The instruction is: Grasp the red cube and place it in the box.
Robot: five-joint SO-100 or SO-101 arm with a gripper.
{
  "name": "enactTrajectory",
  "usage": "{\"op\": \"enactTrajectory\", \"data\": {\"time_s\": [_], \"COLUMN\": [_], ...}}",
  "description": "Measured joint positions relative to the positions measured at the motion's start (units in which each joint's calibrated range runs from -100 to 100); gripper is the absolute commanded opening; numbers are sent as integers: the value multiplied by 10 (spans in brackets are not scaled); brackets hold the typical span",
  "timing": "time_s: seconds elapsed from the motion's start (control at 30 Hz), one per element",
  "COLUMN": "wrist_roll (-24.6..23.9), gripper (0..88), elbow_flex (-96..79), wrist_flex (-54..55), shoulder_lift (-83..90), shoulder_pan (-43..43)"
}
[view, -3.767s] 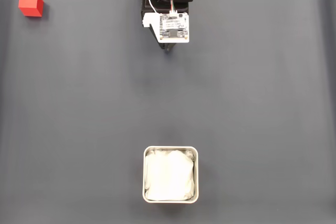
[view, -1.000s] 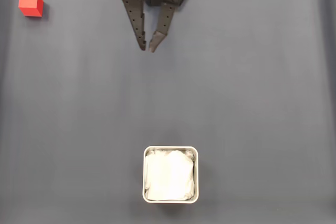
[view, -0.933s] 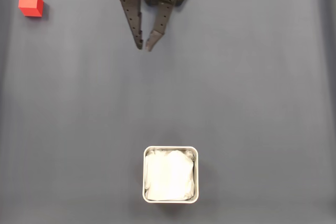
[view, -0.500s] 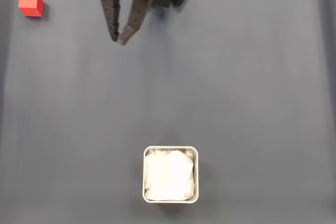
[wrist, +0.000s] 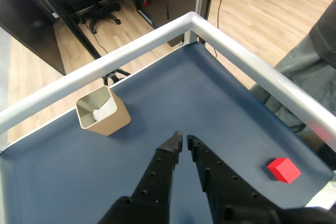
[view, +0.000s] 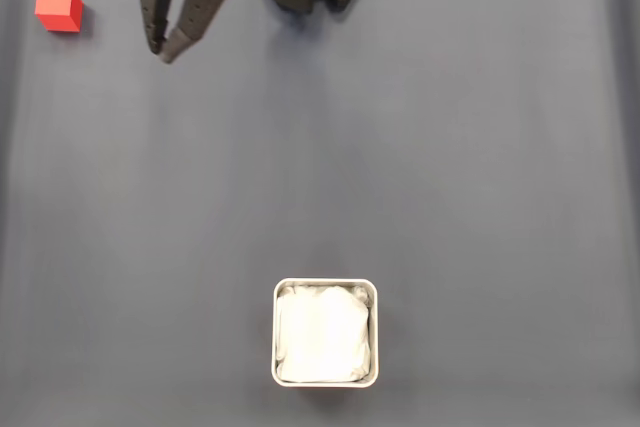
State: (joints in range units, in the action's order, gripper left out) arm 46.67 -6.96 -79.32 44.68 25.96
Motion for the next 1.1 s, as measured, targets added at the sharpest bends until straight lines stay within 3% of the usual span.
{"op": "enactTrajectory", "data": {"time_s": [1.1], "wrist_roll": [-9], "gripper": [1], "elbow_flex": [-19], "wrist_flex": [1], "shoulder_lift": [-30], "shoulder_pan": [220]}}
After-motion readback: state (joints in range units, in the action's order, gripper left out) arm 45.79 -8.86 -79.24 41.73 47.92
